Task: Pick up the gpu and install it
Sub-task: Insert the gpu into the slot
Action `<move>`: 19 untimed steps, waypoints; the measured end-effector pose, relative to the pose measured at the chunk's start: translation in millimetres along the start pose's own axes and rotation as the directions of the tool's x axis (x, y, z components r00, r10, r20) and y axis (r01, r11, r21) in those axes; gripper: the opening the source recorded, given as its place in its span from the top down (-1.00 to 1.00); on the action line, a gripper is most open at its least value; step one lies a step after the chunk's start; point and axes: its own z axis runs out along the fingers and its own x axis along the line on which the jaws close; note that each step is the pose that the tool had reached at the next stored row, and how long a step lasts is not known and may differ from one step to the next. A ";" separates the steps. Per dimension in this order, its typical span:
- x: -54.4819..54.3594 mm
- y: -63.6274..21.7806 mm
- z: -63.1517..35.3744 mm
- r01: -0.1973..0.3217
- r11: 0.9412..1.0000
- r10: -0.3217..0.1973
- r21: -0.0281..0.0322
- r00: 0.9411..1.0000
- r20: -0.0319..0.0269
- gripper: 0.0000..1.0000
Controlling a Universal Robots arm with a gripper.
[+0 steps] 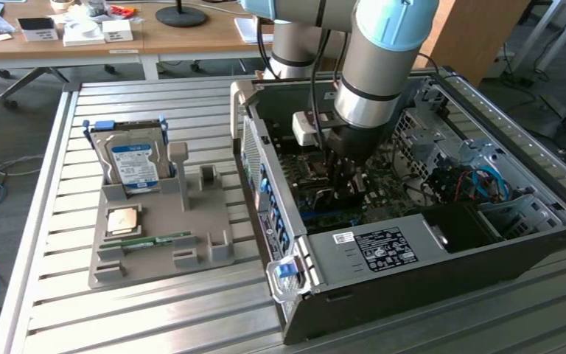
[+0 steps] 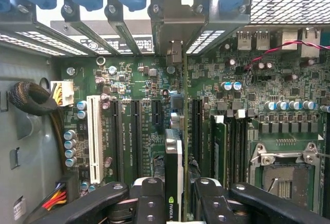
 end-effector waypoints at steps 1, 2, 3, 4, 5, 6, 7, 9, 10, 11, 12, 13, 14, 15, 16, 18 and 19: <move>0.0 0.0 0.0 0.000 1.000 0.000 0.000 1.000 0.000 0.47; 0.0 0.0 0.0 0.000 1.000 0.000 0.000 1.000 0.000 0.47; 0.0 0.0 -0.1 0.000 1.000 0.000 0.000 1.000 0.000 0.47; 0.0 0.0 -0.1 0.000 1.000 0.000 0.000 1.000 0.000 0.47; 0.0 0.1 -0.1 0.000 1.000 0.000 0.000 1.000 0.000 0.47; 0.0 0.0 -0.1 0.000 1.000 0.000 0.000 1.000 0.000 0.47; 0.0 0.1 -0.1 0.000 1.000 0.000 0.000 1.000 0.000 0.47; 0.0 0.4 -0.1 0.000 1.000 0.000 0.000 1.000 0.000 0.47; 0.0 0.7 -0.1 0.000 1.000 0.000 0.000 1.000 0.000 0.47; 0.0 1.0 0.0 0.000 1.000 0.000 0.000 1.000 0.000 0.47; 0.0 1.4 0.1 0.000 1.000 0.000 0.000 1.000 0.000 0.47; 0.1 1.7 0.2 0.000 1.000 0.000 0.000 1.000 0.000 0.47; 0.1 2.0 0.3 0.000 1.000 0.000 0.000 1.000 0.000 0.47; 0.1 2.3 0.4 0.000 1.000 0.000 0.000 1.000 0.000 0.47; 0.2 2.7 0.6 0.000 1.000 0.000 0.000 1.000 -0.001 0.47; 0.3 3.3 1.3 0.000 1.000 0.000 0.000 1.000 -0.001 0.47; 0.3 3.4 1.4 0.000 1.000 0.000 0.000 1.000 -0.001 0.47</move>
